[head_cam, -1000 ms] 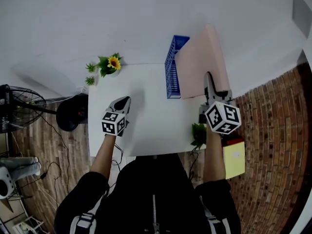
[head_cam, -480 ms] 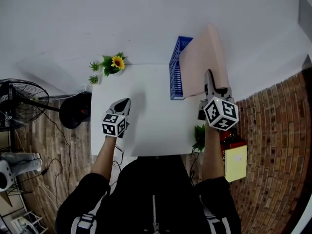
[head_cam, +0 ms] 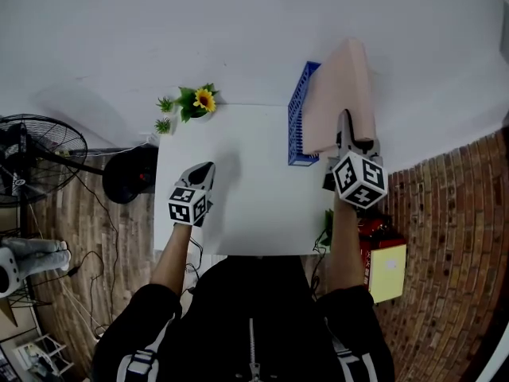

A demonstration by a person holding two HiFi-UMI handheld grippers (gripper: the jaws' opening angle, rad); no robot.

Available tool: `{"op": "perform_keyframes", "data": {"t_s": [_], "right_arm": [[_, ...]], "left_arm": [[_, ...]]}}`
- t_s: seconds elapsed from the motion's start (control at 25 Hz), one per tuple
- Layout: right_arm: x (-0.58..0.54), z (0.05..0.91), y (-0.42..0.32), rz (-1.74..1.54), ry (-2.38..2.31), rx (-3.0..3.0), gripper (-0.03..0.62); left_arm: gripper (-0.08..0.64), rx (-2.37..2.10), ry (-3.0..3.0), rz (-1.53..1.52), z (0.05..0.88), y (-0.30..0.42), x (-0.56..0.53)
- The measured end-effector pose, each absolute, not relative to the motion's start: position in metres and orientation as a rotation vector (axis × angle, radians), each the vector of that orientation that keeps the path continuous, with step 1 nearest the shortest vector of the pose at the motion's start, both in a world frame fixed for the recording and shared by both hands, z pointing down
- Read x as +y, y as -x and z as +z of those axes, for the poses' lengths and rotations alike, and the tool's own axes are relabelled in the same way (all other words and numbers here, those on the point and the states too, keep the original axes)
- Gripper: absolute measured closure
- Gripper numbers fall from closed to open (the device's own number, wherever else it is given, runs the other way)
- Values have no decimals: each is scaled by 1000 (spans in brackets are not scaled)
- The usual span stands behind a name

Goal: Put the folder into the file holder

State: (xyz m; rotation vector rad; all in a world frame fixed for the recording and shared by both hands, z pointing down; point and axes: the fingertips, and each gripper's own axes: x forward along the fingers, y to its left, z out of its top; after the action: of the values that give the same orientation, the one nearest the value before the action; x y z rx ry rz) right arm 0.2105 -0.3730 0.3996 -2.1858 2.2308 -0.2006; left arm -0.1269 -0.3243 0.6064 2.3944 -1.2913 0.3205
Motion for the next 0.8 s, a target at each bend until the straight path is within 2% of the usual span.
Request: {"op": "perform_keyframes", "data": {"t_s": [0.8], "right_arm": [[-387,437,-196,-224,2263,2232,426]], "left_arm": [[535,-1303,-2355,319,617,142,-335]]}}
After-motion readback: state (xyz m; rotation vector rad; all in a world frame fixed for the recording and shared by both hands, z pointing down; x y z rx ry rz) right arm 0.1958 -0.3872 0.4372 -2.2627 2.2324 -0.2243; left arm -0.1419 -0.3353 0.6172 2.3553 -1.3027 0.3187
